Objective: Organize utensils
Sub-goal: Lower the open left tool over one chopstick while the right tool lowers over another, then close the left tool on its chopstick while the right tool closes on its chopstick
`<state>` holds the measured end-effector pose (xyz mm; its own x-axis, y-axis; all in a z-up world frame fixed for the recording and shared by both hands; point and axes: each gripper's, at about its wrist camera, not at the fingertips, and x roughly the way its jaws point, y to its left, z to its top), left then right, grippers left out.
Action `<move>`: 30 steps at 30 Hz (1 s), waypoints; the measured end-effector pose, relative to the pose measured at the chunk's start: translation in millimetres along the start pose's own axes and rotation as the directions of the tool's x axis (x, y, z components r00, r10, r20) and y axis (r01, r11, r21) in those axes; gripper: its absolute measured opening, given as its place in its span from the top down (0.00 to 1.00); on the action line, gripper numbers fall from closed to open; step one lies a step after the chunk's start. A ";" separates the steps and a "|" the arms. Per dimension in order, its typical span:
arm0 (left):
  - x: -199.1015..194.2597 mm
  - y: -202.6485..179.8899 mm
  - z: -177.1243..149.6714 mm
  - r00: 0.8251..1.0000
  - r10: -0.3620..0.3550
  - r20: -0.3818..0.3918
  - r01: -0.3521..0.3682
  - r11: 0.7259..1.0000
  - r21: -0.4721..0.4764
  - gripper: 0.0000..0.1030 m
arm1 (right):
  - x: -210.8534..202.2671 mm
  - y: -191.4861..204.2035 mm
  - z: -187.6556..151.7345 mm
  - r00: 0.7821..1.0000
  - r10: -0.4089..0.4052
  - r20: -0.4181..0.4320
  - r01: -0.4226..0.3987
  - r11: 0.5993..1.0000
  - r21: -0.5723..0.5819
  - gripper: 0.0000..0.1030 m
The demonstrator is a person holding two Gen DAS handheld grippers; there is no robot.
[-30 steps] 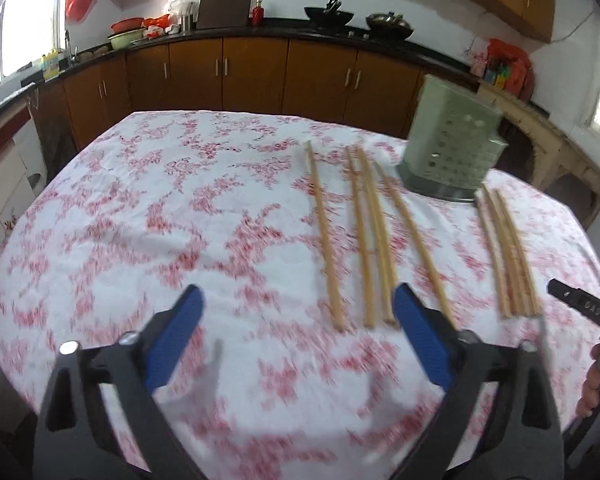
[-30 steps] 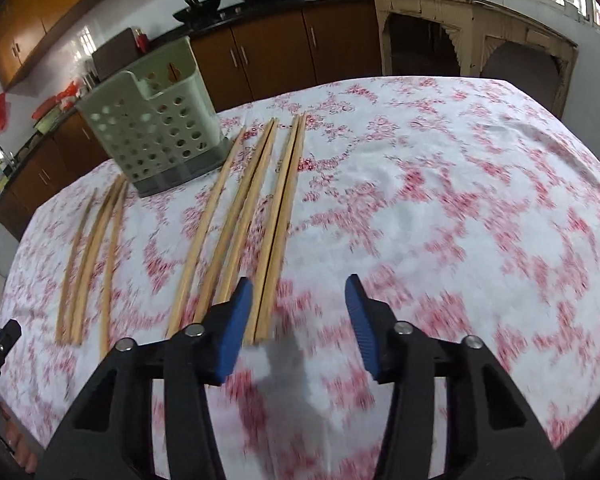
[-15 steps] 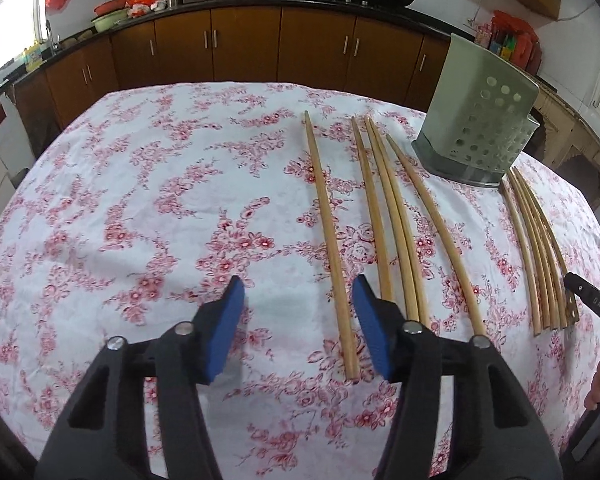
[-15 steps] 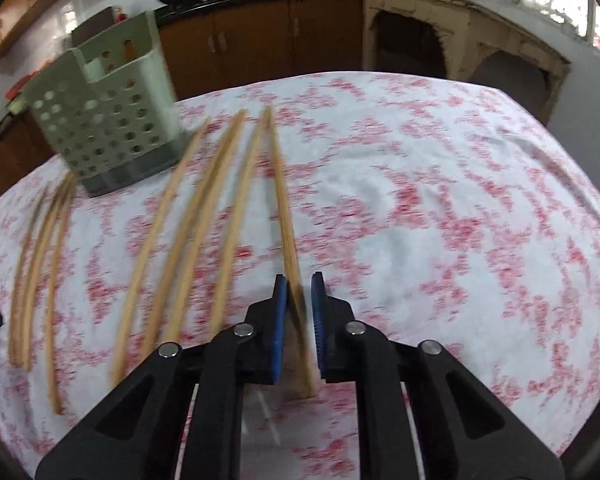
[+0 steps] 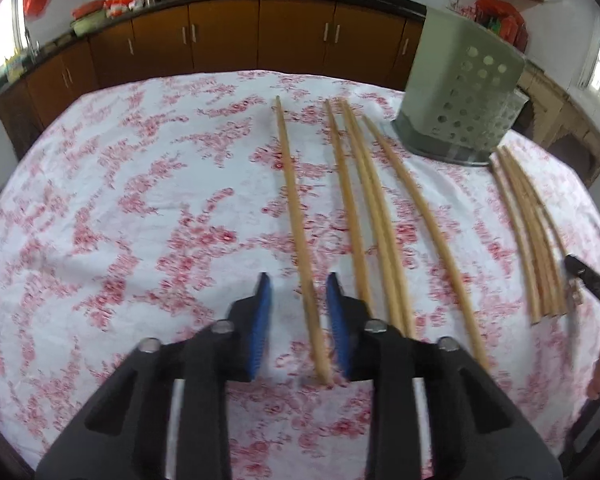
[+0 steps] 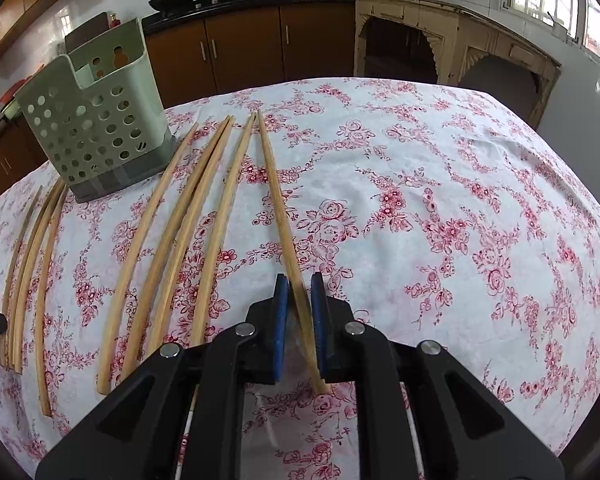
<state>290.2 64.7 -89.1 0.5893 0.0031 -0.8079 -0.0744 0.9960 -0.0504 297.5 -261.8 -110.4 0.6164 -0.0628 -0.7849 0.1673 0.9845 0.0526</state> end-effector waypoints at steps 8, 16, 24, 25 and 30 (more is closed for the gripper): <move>-0.9 16.8 0.3 1.000 -0.014 0.005 0.014 0.999 -0.032 0.90 | -3.8 -3.8 -4.3 1.000 0.017 -0.001 -0.017 1.000 -0.001 0.87; -8.3 15.2 -10.9 0.999 -0.037 0.014 0.038 0.999 -0.029 0.81 | -5.9 -4.9 -7.7 1.000 0.020 0.000 -0.020 1.000 -0.001 0.87; -11.7 8.5 -18.5 1.000 0.013 0.025 -0.013 1.000 0.009 0.92 | -8.6 -7.1 -10.7 0.999 0.040 0.008 -0.040 0.999 -0.007 0.90; -12.3 9.2 -18.6 1.000 0.009 0.022 -0.009 1.000 0.011 0.92 | -9.9 -8.7 -10.8 0.999 0.050 0.005 -0.050 0.999 -0.001 0.91; -22.8 14.0 -17.7 1.000 0.000 0.025 0.000 1.000 0.018 0.93 | -29.6 -17.7 -10.2 0.996 0.062 0.063 -0.063 0.998 0.011 0.92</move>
<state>261.5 77.0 -81.8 0.6091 0.0053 -0.7931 -0.0604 0.9974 -0.0397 268.5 -275.7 -94.4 0.6725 -0.0120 -0.7400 0.1370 0.9846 0.1085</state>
